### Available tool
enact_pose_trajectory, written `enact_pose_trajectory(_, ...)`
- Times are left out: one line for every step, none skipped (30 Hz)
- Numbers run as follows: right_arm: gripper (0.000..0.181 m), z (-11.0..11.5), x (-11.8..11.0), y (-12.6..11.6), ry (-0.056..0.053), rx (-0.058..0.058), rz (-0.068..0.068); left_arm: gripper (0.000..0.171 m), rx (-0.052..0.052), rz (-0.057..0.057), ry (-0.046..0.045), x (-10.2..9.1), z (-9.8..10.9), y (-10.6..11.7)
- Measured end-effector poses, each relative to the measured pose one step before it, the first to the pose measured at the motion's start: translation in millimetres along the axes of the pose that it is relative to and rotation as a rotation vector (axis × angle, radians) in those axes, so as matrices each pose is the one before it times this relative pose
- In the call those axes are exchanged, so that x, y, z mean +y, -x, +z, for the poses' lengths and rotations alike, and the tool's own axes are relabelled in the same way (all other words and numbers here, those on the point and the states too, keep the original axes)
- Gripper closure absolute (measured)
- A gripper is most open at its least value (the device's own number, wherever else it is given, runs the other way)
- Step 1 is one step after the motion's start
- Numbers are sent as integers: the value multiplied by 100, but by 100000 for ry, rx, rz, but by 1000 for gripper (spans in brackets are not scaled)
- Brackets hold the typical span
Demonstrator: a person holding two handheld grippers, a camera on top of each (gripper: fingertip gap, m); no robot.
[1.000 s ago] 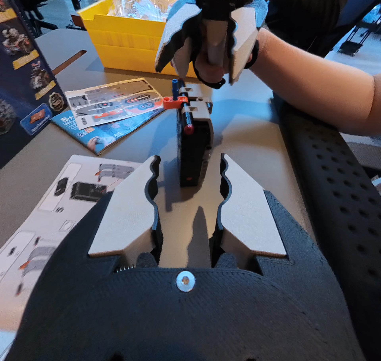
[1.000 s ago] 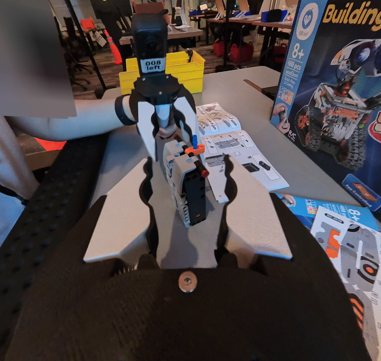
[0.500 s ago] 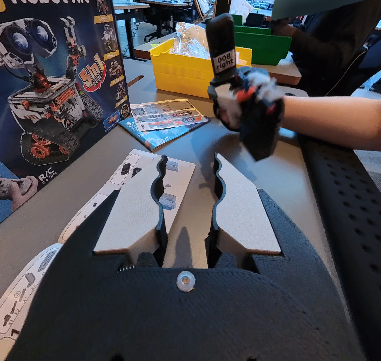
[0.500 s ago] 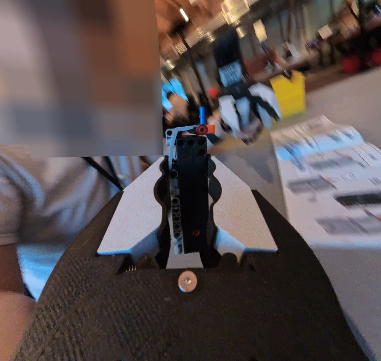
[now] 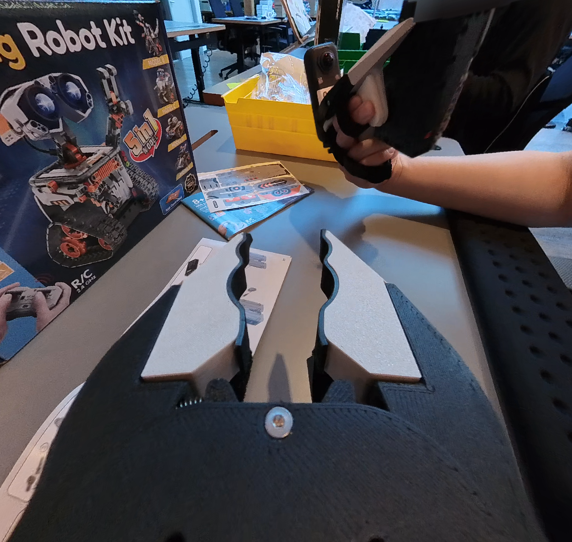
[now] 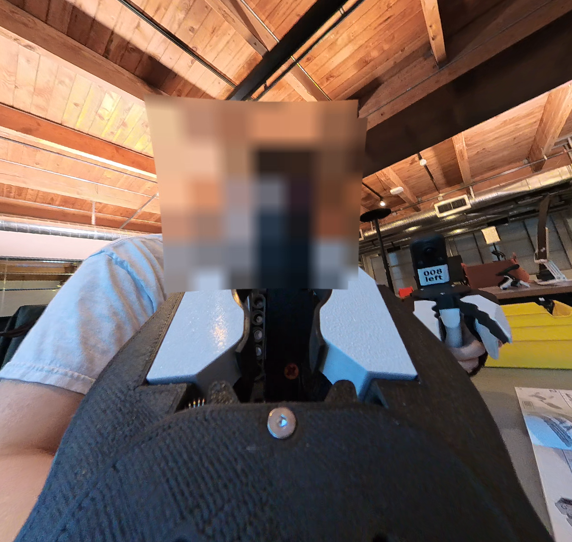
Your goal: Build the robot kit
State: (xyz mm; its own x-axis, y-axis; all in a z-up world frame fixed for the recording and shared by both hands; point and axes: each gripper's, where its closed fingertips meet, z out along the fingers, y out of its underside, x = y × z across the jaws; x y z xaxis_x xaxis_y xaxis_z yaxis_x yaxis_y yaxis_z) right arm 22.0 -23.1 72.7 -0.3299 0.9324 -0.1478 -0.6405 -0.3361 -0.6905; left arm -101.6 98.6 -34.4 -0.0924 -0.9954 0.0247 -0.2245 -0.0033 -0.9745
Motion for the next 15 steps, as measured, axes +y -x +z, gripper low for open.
enact_pose_trajectory(147,-19,412,-514,3149,3955,-245,128,-800,433,940,179,-99,159)
enact_pose_trajectory(147,-108,844,-1043,6451,8292,-686,127,-1614,604,1080,207,-153,331)
enact_pose_trajectory(146,-165,1338,-1068,9476,8987,-2368,127,-1785,293,373,131,-226,406)
enact_pose_trajectory(146,-168,1304,-1013,8215,8414,-2020,127,-1290,-558,-778,-17,-267,374)
enact_pose_trajectory(146,-184,1236,-871,6923,6502,363,127,-778,-1535,-1433,-108,-285,357)
enact_pose_trajectory(146,-166,896,-693,4278,4554,854,127,-240,-2031,-1347,-125,-263,292)
enact_pose_trajectory(146,-162,639,-630,3275,3717,1393,127,76,-1803,-1009,-103,-216,207)
enact_pose_trajectory(147,-92,385,-587,2550,3716,116,127,-30,-1013,-722,-68,-172,169)
enact_pose_trajectory(147,-34,569,-717,5195,5239,-609,127,-506,-19,-138,14,-139,167)
enact_pose_trajectory(146,36,561,-685,5408,6077,-2925,127,-907,555,306,86,-95,187)
enact_pose_trajectory(146,73,819,-822,7793,7404,-1773,127,-906,557,405,75,-76,176)
enact_pose_trajectory(146,130,1028,-753,9771,8012,-2166,127,-586,251,225,54,-83,130)
enact_pose_trajectory(146,221,859,-387,8521,6618,-4002,128,-268,-124,-52,6,-75,89)
enact_pose_trajectory(145,246,1058,-268,10312,6051,-3456,128,-16,-297,-358,-64,-69,51)
enact_pose_trajectory(146,330,796,-171,8508,5532,-3916,128,56,-248,-519,-89,-48,34)
